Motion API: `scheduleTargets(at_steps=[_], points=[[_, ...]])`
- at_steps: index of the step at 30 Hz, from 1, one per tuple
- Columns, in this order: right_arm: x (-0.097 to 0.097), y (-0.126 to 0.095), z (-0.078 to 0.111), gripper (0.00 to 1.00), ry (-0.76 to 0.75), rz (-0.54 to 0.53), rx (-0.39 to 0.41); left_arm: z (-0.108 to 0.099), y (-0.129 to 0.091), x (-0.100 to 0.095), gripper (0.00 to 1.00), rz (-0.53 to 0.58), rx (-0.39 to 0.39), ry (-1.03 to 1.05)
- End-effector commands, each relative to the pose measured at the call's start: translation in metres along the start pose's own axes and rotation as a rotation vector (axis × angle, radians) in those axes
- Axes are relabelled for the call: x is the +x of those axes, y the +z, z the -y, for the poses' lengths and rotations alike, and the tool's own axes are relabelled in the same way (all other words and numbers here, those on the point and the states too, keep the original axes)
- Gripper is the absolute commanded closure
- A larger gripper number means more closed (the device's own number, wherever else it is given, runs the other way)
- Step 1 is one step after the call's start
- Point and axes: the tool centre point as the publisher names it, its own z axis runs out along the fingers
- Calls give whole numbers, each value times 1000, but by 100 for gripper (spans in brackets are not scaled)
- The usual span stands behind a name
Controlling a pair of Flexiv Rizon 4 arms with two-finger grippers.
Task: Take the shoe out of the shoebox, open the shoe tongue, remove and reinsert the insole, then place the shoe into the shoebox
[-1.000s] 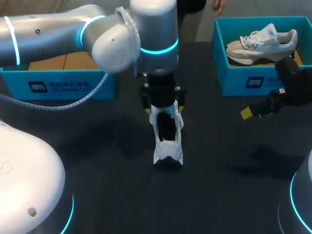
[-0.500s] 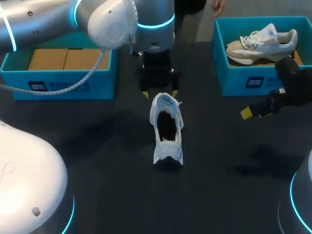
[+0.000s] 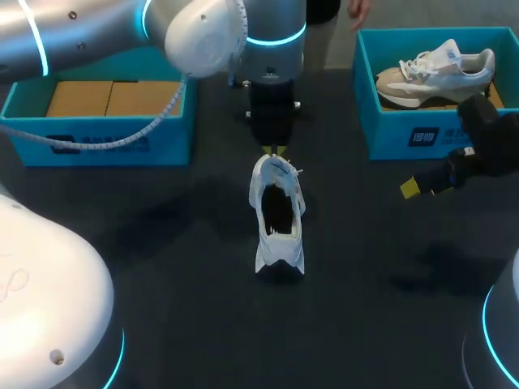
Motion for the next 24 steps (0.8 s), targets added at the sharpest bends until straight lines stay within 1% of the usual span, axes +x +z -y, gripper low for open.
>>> scheduleTargets(at_steps=[1, 4, 6, 13, 14, 15, 17, 18, 20, 22, 23, 24], points=[[0, 1, 0, 0, 1, 2, 1, 0, 11, -2, 100, -3, 23, 0], [0, 1, 0, 0, 1, 2, 1, 4, 18, 0, 100, -6, 41, 2], [0, 1, 0, 0, 1, 2, 1, 12, 20, 1, 100, 8, 71, 2], [0, 1, 0, 0, 1, 2, 1, 26, 22, 5, 100, 3, 96, 11], [0, 1, 0, 0, 1, 2, 1, 29, 22, 6, 68, -10, 95, 17], [0, 1, 0, 0, 1, 2, 1, 30, 23, 6, 0, -9, 94, 16], [0, 1, 0, 0, 1, 2, 1, 30, 23, 6, 0, -10, 94, 16], [0, 1, 0, 0, 1, 2, 1, 30, 23, 6, 2, -12, 92, 13], [0, 1, 0, 0, 1, 2, 1, 29, 23, 6, 15, -10, 91, 8], [0, 1, 0, 0, 1, 2, 1, 29, 20, 6, 21, -8, 87, 9], [0, 1, 0, 0, 1, 2, 1, 29, 18, 6, 34, -8, 82, 9], [0, 1, 0, 0, 1, 2, 1, 28, 17, 6, 37, -7, 80, 9]])
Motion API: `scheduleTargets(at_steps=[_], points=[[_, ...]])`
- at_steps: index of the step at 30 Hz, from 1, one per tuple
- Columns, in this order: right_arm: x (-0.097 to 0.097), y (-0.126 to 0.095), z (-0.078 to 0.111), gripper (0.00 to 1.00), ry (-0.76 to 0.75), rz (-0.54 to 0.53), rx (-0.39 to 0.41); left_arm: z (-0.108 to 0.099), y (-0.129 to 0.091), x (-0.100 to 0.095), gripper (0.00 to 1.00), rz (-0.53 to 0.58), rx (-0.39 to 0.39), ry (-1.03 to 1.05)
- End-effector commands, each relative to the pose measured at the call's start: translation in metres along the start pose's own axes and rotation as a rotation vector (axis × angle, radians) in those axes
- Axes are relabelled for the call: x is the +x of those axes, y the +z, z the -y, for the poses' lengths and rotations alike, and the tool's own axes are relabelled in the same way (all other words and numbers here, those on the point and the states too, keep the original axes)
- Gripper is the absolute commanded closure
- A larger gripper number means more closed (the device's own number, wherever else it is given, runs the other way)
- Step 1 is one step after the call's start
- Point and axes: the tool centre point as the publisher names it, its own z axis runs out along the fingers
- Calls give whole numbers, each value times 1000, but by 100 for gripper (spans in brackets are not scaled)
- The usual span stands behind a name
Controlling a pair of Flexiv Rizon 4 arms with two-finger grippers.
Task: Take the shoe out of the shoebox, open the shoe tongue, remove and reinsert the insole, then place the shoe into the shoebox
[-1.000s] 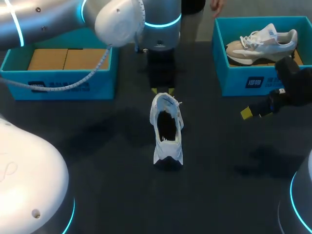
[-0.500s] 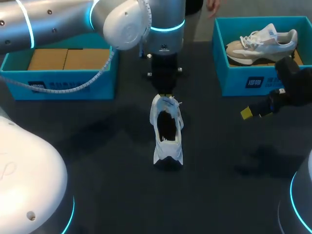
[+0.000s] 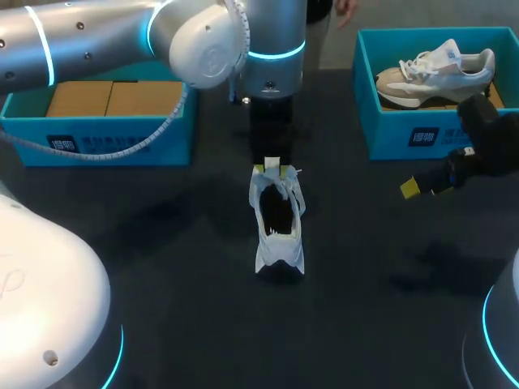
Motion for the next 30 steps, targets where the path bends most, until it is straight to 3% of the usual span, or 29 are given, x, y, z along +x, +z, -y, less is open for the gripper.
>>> scheduleTargets(at_steps=[1, 9, 12, 13, 15, 18, 30], points=[[0, 1, 0, 0, 1, 2, 1, 1, -8, 4, 39, 4, -18, -4], [0, 1, 0, 0, 1, 2, 1, 3, -7, 9, 37, 2, -23, -17], [0, 1, 0, 0, 1, 2, 1, 7, -3, 7, 41, -3, -22, -14], [0, 1, 0, 0, 1, 2, 1, 8, -1, 6, 49, -3, -20, -12], [0, 1, 0, 0, 1, 2, 1, 10, 0, 4, 55, -3, -19, -6], [0, 1, 0, 0, 1, 2, 1, 12, 2, 2, 59, -5, -17, 0], [0, 1, 0, 0, 1, 2, 1, 31, 10, -3, 55, -10, 6, 20]])
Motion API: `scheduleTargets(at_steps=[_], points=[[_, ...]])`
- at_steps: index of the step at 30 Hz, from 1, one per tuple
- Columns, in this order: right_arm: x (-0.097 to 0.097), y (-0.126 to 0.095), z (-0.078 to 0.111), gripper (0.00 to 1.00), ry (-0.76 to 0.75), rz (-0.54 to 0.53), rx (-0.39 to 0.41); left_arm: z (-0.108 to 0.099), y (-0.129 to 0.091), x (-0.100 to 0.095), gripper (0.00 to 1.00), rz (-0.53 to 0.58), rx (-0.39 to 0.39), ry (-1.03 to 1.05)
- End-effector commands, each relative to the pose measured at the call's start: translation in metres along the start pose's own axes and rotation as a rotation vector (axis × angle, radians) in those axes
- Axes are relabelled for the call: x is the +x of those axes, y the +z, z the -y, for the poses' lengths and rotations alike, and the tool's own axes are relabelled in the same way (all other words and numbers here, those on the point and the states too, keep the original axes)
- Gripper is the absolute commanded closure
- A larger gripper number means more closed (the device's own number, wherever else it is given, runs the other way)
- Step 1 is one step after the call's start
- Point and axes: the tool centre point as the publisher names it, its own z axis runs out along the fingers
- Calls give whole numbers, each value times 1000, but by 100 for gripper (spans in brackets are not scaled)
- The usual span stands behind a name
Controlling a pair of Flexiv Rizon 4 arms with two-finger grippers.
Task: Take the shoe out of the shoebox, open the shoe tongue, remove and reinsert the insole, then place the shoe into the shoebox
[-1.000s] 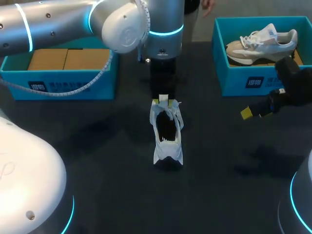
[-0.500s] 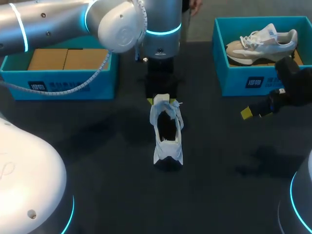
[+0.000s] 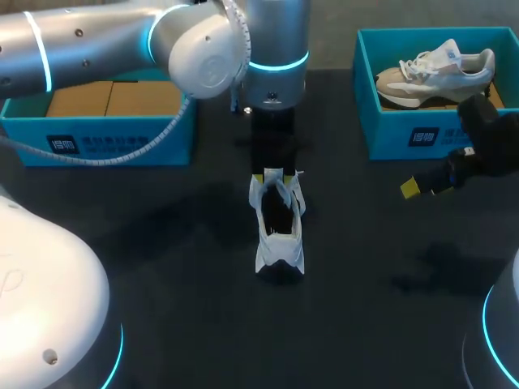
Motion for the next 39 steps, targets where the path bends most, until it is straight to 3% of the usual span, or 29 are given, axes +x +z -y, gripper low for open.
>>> scheduleTargets(at_steps=[1, 5, 13, 19, 39], points=[[0, 1, 0, 0, 1, 2, 1, 7, 4, 0, 55, -6, 1, 6], [0, 1, 0, 0, 1, 2, 1, 11, -2, 1, 54, -4, -1, 16], [0, 1, 0, 0, 1, 2, 1, -13, -22, 0, 57, 10, -51, -3], [0, 1, 0, 0, 1, 2, 1, -23, -17, -8, 60, 10, -52, -11], [0, 1, 0, 0, 1, 2, 1, 23, 9, -2, 60, -11, 24, 11]])
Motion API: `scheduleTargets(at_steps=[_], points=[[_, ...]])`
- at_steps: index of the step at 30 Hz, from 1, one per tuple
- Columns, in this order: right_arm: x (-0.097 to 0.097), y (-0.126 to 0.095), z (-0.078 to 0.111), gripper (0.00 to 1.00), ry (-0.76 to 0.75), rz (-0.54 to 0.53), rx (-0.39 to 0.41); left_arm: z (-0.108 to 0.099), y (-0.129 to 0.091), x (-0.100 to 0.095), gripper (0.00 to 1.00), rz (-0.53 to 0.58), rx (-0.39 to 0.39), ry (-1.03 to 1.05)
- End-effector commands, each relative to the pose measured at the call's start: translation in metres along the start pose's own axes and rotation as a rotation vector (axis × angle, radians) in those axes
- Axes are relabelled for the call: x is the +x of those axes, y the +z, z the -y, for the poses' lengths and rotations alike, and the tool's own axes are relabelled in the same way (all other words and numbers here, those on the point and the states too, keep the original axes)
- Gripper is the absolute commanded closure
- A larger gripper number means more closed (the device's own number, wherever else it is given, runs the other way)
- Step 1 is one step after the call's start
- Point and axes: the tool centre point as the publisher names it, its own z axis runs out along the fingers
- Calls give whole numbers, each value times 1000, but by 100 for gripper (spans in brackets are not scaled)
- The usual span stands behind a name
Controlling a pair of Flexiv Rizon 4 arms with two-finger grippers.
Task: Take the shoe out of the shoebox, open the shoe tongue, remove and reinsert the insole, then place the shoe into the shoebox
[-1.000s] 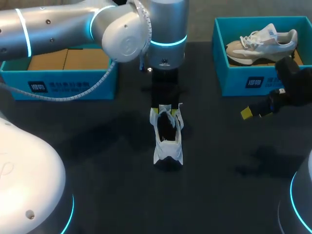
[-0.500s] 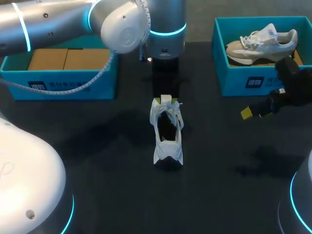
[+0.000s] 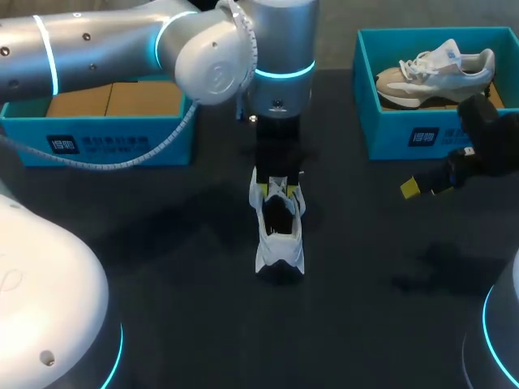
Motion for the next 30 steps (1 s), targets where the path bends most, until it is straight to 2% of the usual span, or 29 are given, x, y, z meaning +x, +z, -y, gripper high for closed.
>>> scheduleTargets(at_steps=[1, 7, 11, 19, 30], points=[[0, 1, 0, 0, 1, 2, 1, 9, -1, 4, 60, 0, -9, -13], [0, 1, 0, 0, 1, 2, 1, 9, -20, 6, 60, 31, -33, -55], [0, 1, 0, 0, 1, 2, 1, 4, -25, 6, 60, 31, -66, -93], [0, 1, 0, 0, 1, 2, 1, 10, -16, -2, 59, 12, -73, -158], [0, 1, 0, 0, 1, 2, 1, 29, 0, 6, 60, -1, -42, -276]])
